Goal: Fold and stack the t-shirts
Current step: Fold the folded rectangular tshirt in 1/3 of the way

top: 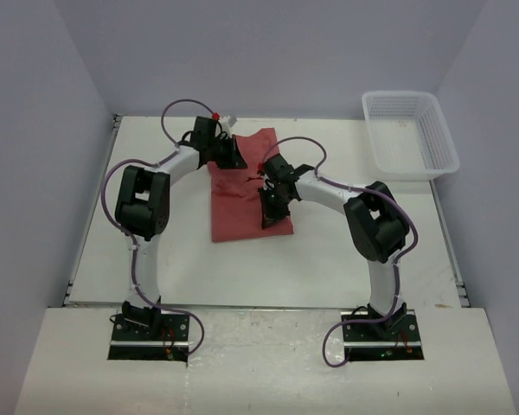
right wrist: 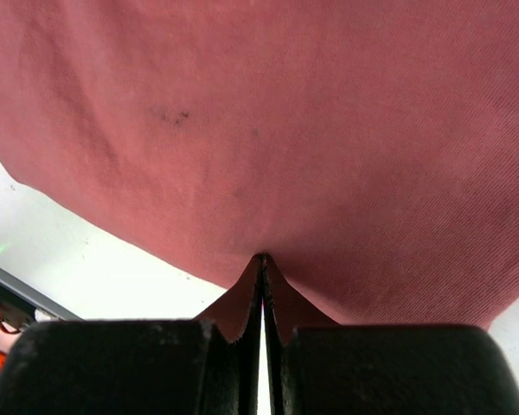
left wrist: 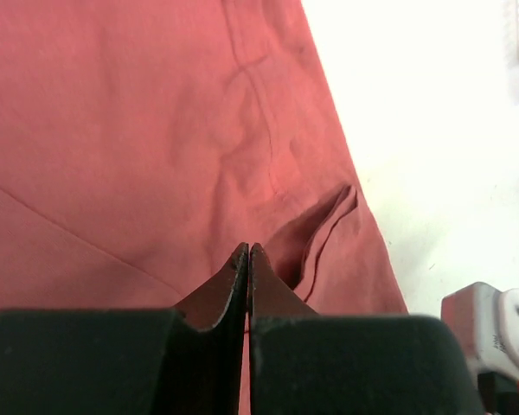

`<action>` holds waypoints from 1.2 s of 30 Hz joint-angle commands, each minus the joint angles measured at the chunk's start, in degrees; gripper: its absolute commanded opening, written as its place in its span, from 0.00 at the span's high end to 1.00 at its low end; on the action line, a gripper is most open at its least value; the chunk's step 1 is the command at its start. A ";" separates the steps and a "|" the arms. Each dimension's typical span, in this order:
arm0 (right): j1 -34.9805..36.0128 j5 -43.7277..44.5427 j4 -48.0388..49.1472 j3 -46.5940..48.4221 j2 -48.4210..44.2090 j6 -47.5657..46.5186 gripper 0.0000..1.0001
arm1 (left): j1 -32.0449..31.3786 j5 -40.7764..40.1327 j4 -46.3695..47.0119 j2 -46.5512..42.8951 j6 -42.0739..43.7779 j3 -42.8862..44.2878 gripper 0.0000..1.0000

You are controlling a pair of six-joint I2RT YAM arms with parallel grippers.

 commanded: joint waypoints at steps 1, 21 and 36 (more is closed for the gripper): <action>0.18 0.39 -0.04 3.44 0.82 -0.05 1.00 | 1.97 1.00 2.33 1.15 3.16 4.27 1.00; 0.27 3.20 -4.78 9.33 -1.11 -0.58 1.00 | -3.65 -5.85 -3.38 -23.98 -2.21 -20.50 1.00; 0.27 3.29 -2.24 3.79 -0.67 0.57 1.00 | -3.65 -9.98 -5.42 -16.51 -1.50 -19.71 1.00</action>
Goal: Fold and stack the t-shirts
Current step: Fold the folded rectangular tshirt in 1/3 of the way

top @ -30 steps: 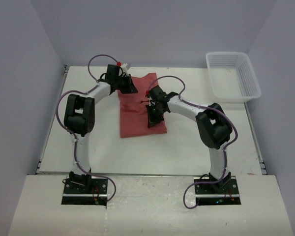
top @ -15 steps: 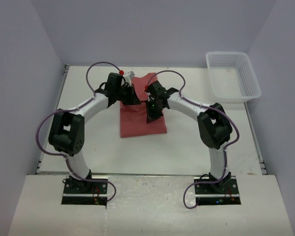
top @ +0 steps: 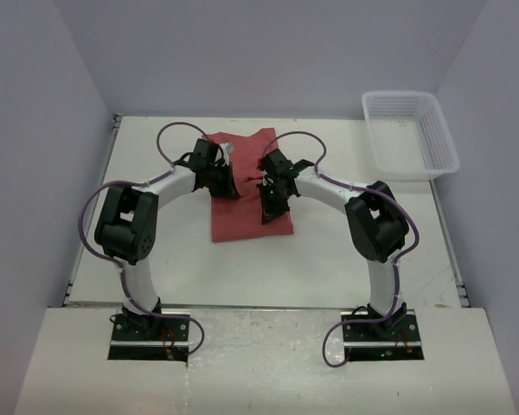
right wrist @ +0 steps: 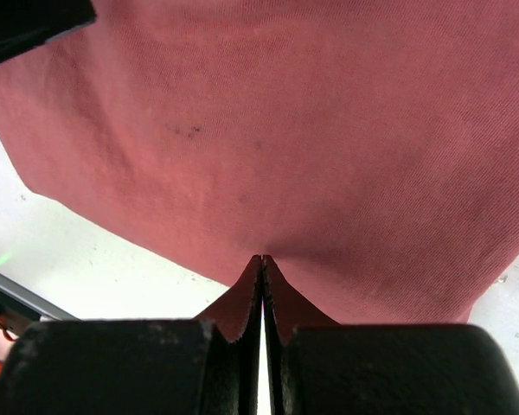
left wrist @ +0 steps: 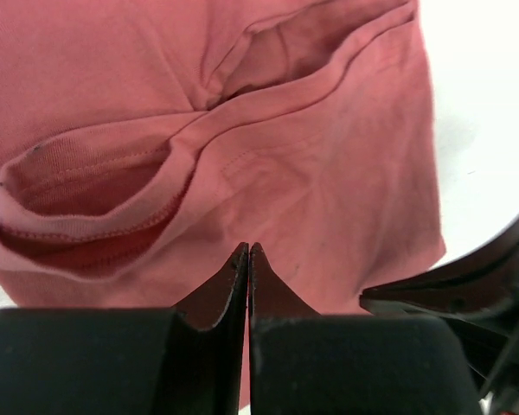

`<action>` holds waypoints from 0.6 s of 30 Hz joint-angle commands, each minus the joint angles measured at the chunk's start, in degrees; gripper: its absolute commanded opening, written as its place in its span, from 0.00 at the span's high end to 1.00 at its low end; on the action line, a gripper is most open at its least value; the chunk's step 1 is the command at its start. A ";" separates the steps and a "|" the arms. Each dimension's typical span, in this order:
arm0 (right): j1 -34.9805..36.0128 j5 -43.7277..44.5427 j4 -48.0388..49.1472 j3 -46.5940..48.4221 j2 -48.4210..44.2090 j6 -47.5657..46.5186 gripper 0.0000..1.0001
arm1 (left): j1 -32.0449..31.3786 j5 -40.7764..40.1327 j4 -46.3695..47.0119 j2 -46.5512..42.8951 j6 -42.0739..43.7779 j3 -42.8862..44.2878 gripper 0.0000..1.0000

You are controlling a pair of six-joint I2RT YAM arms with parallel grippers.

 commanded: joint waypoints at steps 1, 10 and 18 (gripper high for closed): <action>0.16 1.60 0.98 -0.19 -0.98 0.46 1.00 | 0.30 -0.78 0.83 1.19 1.10 0.61 1.00; 0.16 0.82 0.71 1.13 0.78 0.72 1.00 | 0.57 -1.57 1.53 6.38 1.54 3.77 1.00; 0.16 1.69 0.01 0.69 1.66 0.81 1.00 | 4.17 0.53 4.79 12.00 1.54 8.52 1.00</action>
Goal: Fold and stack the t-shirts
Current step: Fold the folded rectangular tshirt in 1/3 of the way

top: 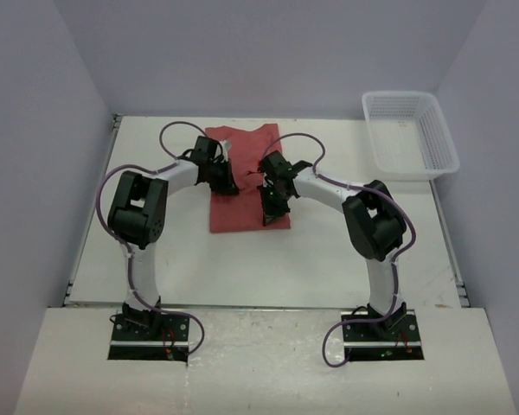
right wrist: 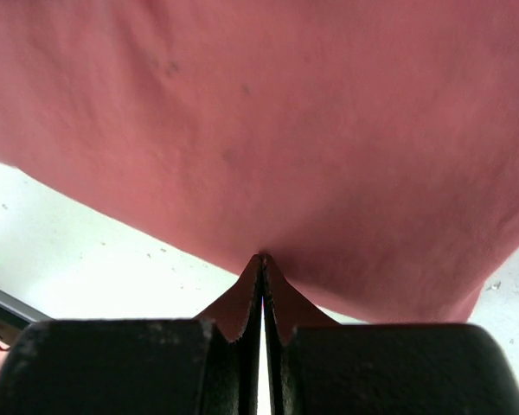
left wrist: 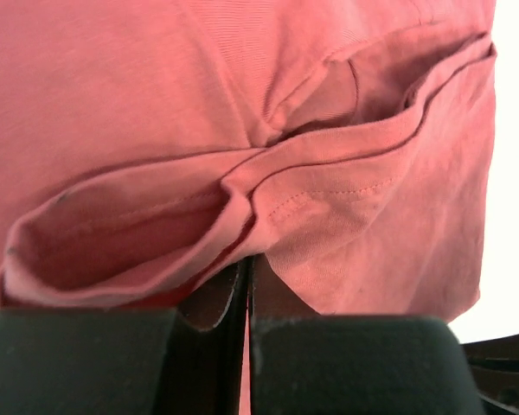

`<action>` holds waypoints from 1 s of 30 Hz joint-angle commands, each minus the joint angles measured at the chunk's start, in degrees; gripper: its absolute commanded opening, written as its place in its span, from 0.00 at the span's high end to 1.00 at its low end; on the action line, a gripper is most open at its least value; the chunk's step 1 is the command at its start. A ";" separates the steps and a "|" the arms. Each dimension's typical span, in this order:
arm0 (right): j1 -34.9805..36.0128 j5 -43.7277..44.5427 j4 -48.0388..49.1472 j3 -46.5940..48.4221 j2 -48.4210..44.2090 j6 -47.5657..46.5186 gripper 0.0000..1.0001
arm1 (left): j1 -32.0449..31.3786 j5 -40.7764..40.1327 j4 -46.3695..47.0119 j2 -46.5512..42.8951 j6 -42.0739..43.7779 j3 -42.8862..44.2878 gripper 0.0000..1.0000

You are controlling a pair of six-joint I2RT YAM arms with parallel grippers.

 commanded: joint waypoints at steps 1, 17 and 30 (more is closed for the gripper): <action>0.16 0.86 -0.14 0.71 1.22 0.65 1.00 | 2.99 0.75 3.93 2.00 1.39 2.51 1.00; -0.01 2.01 -0.49 0.45 2.99 3.11 1.00 | 6.68 7.44 8.07 1.21 0.78 1.55 1.00; 0.87 6.75 -4.09 3.07 -5.19 0.92 1.00 | 7.74 5.94 6.93 -10.29 -0.10 -3.55 1.00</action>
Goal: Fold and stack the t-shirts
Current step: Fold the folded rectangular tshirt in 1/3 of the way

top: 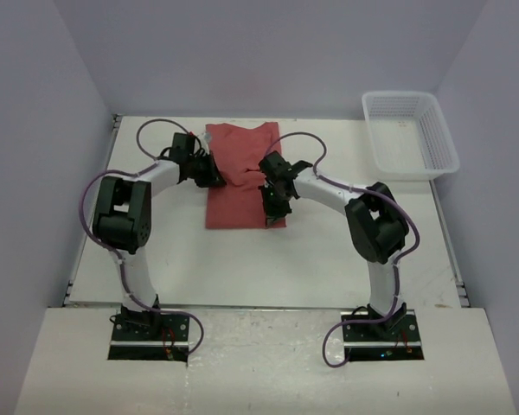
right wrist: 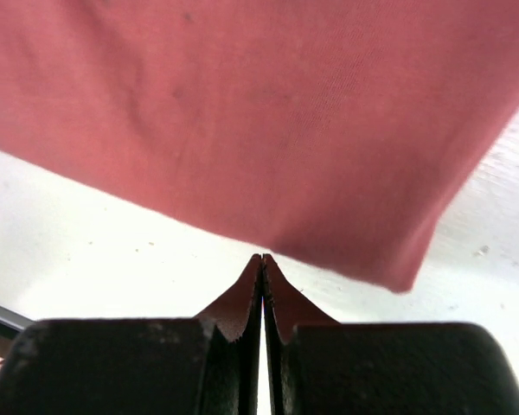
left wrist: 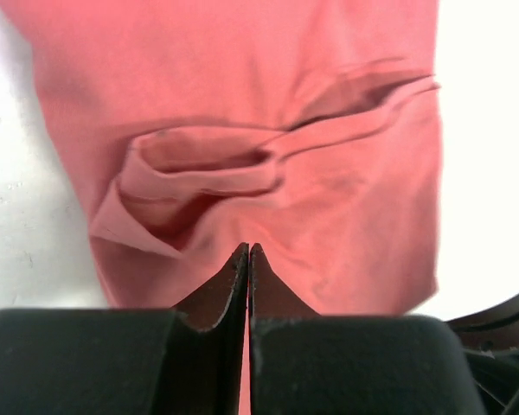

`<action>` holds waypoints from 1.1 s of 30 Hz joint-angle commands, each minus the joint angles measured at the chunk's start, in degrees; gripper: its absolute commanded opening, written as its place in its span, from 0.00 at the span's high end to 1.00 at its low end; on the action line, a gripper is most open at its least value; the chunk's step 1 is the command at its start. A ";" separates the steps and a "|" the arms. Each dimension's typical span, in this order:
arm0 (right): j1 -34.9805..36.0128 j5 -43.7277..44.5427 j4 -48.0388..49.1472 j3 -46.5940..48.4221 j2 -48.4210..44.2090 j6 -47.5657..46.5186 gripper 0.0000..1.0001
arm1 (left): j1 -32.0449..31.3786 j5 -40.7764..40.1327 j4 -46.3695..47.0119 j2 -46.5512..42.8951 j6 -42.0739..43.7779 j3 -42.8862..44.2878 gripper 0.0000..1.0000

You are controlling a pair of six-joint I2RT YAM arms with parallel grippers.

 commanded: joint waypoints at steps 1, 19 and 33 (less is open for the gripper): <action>0.25 3.80 -4.24 5.09 -4.21 -1.22 1.00 | 0.20 0.43 1.68 -7.59 0.03 0.08 1.00; -3.17 3.72 -7.60 14.16 2.65 -1.75 1.00 | -3.14 2.46 2.21 -2.77 -1.47 4.21 1.00; -3.96 2.40 -5.93 10.64 4.06 -1.14 1.00 | -3.05 1.32 3.44 5.05 -1.12 7.46 1.00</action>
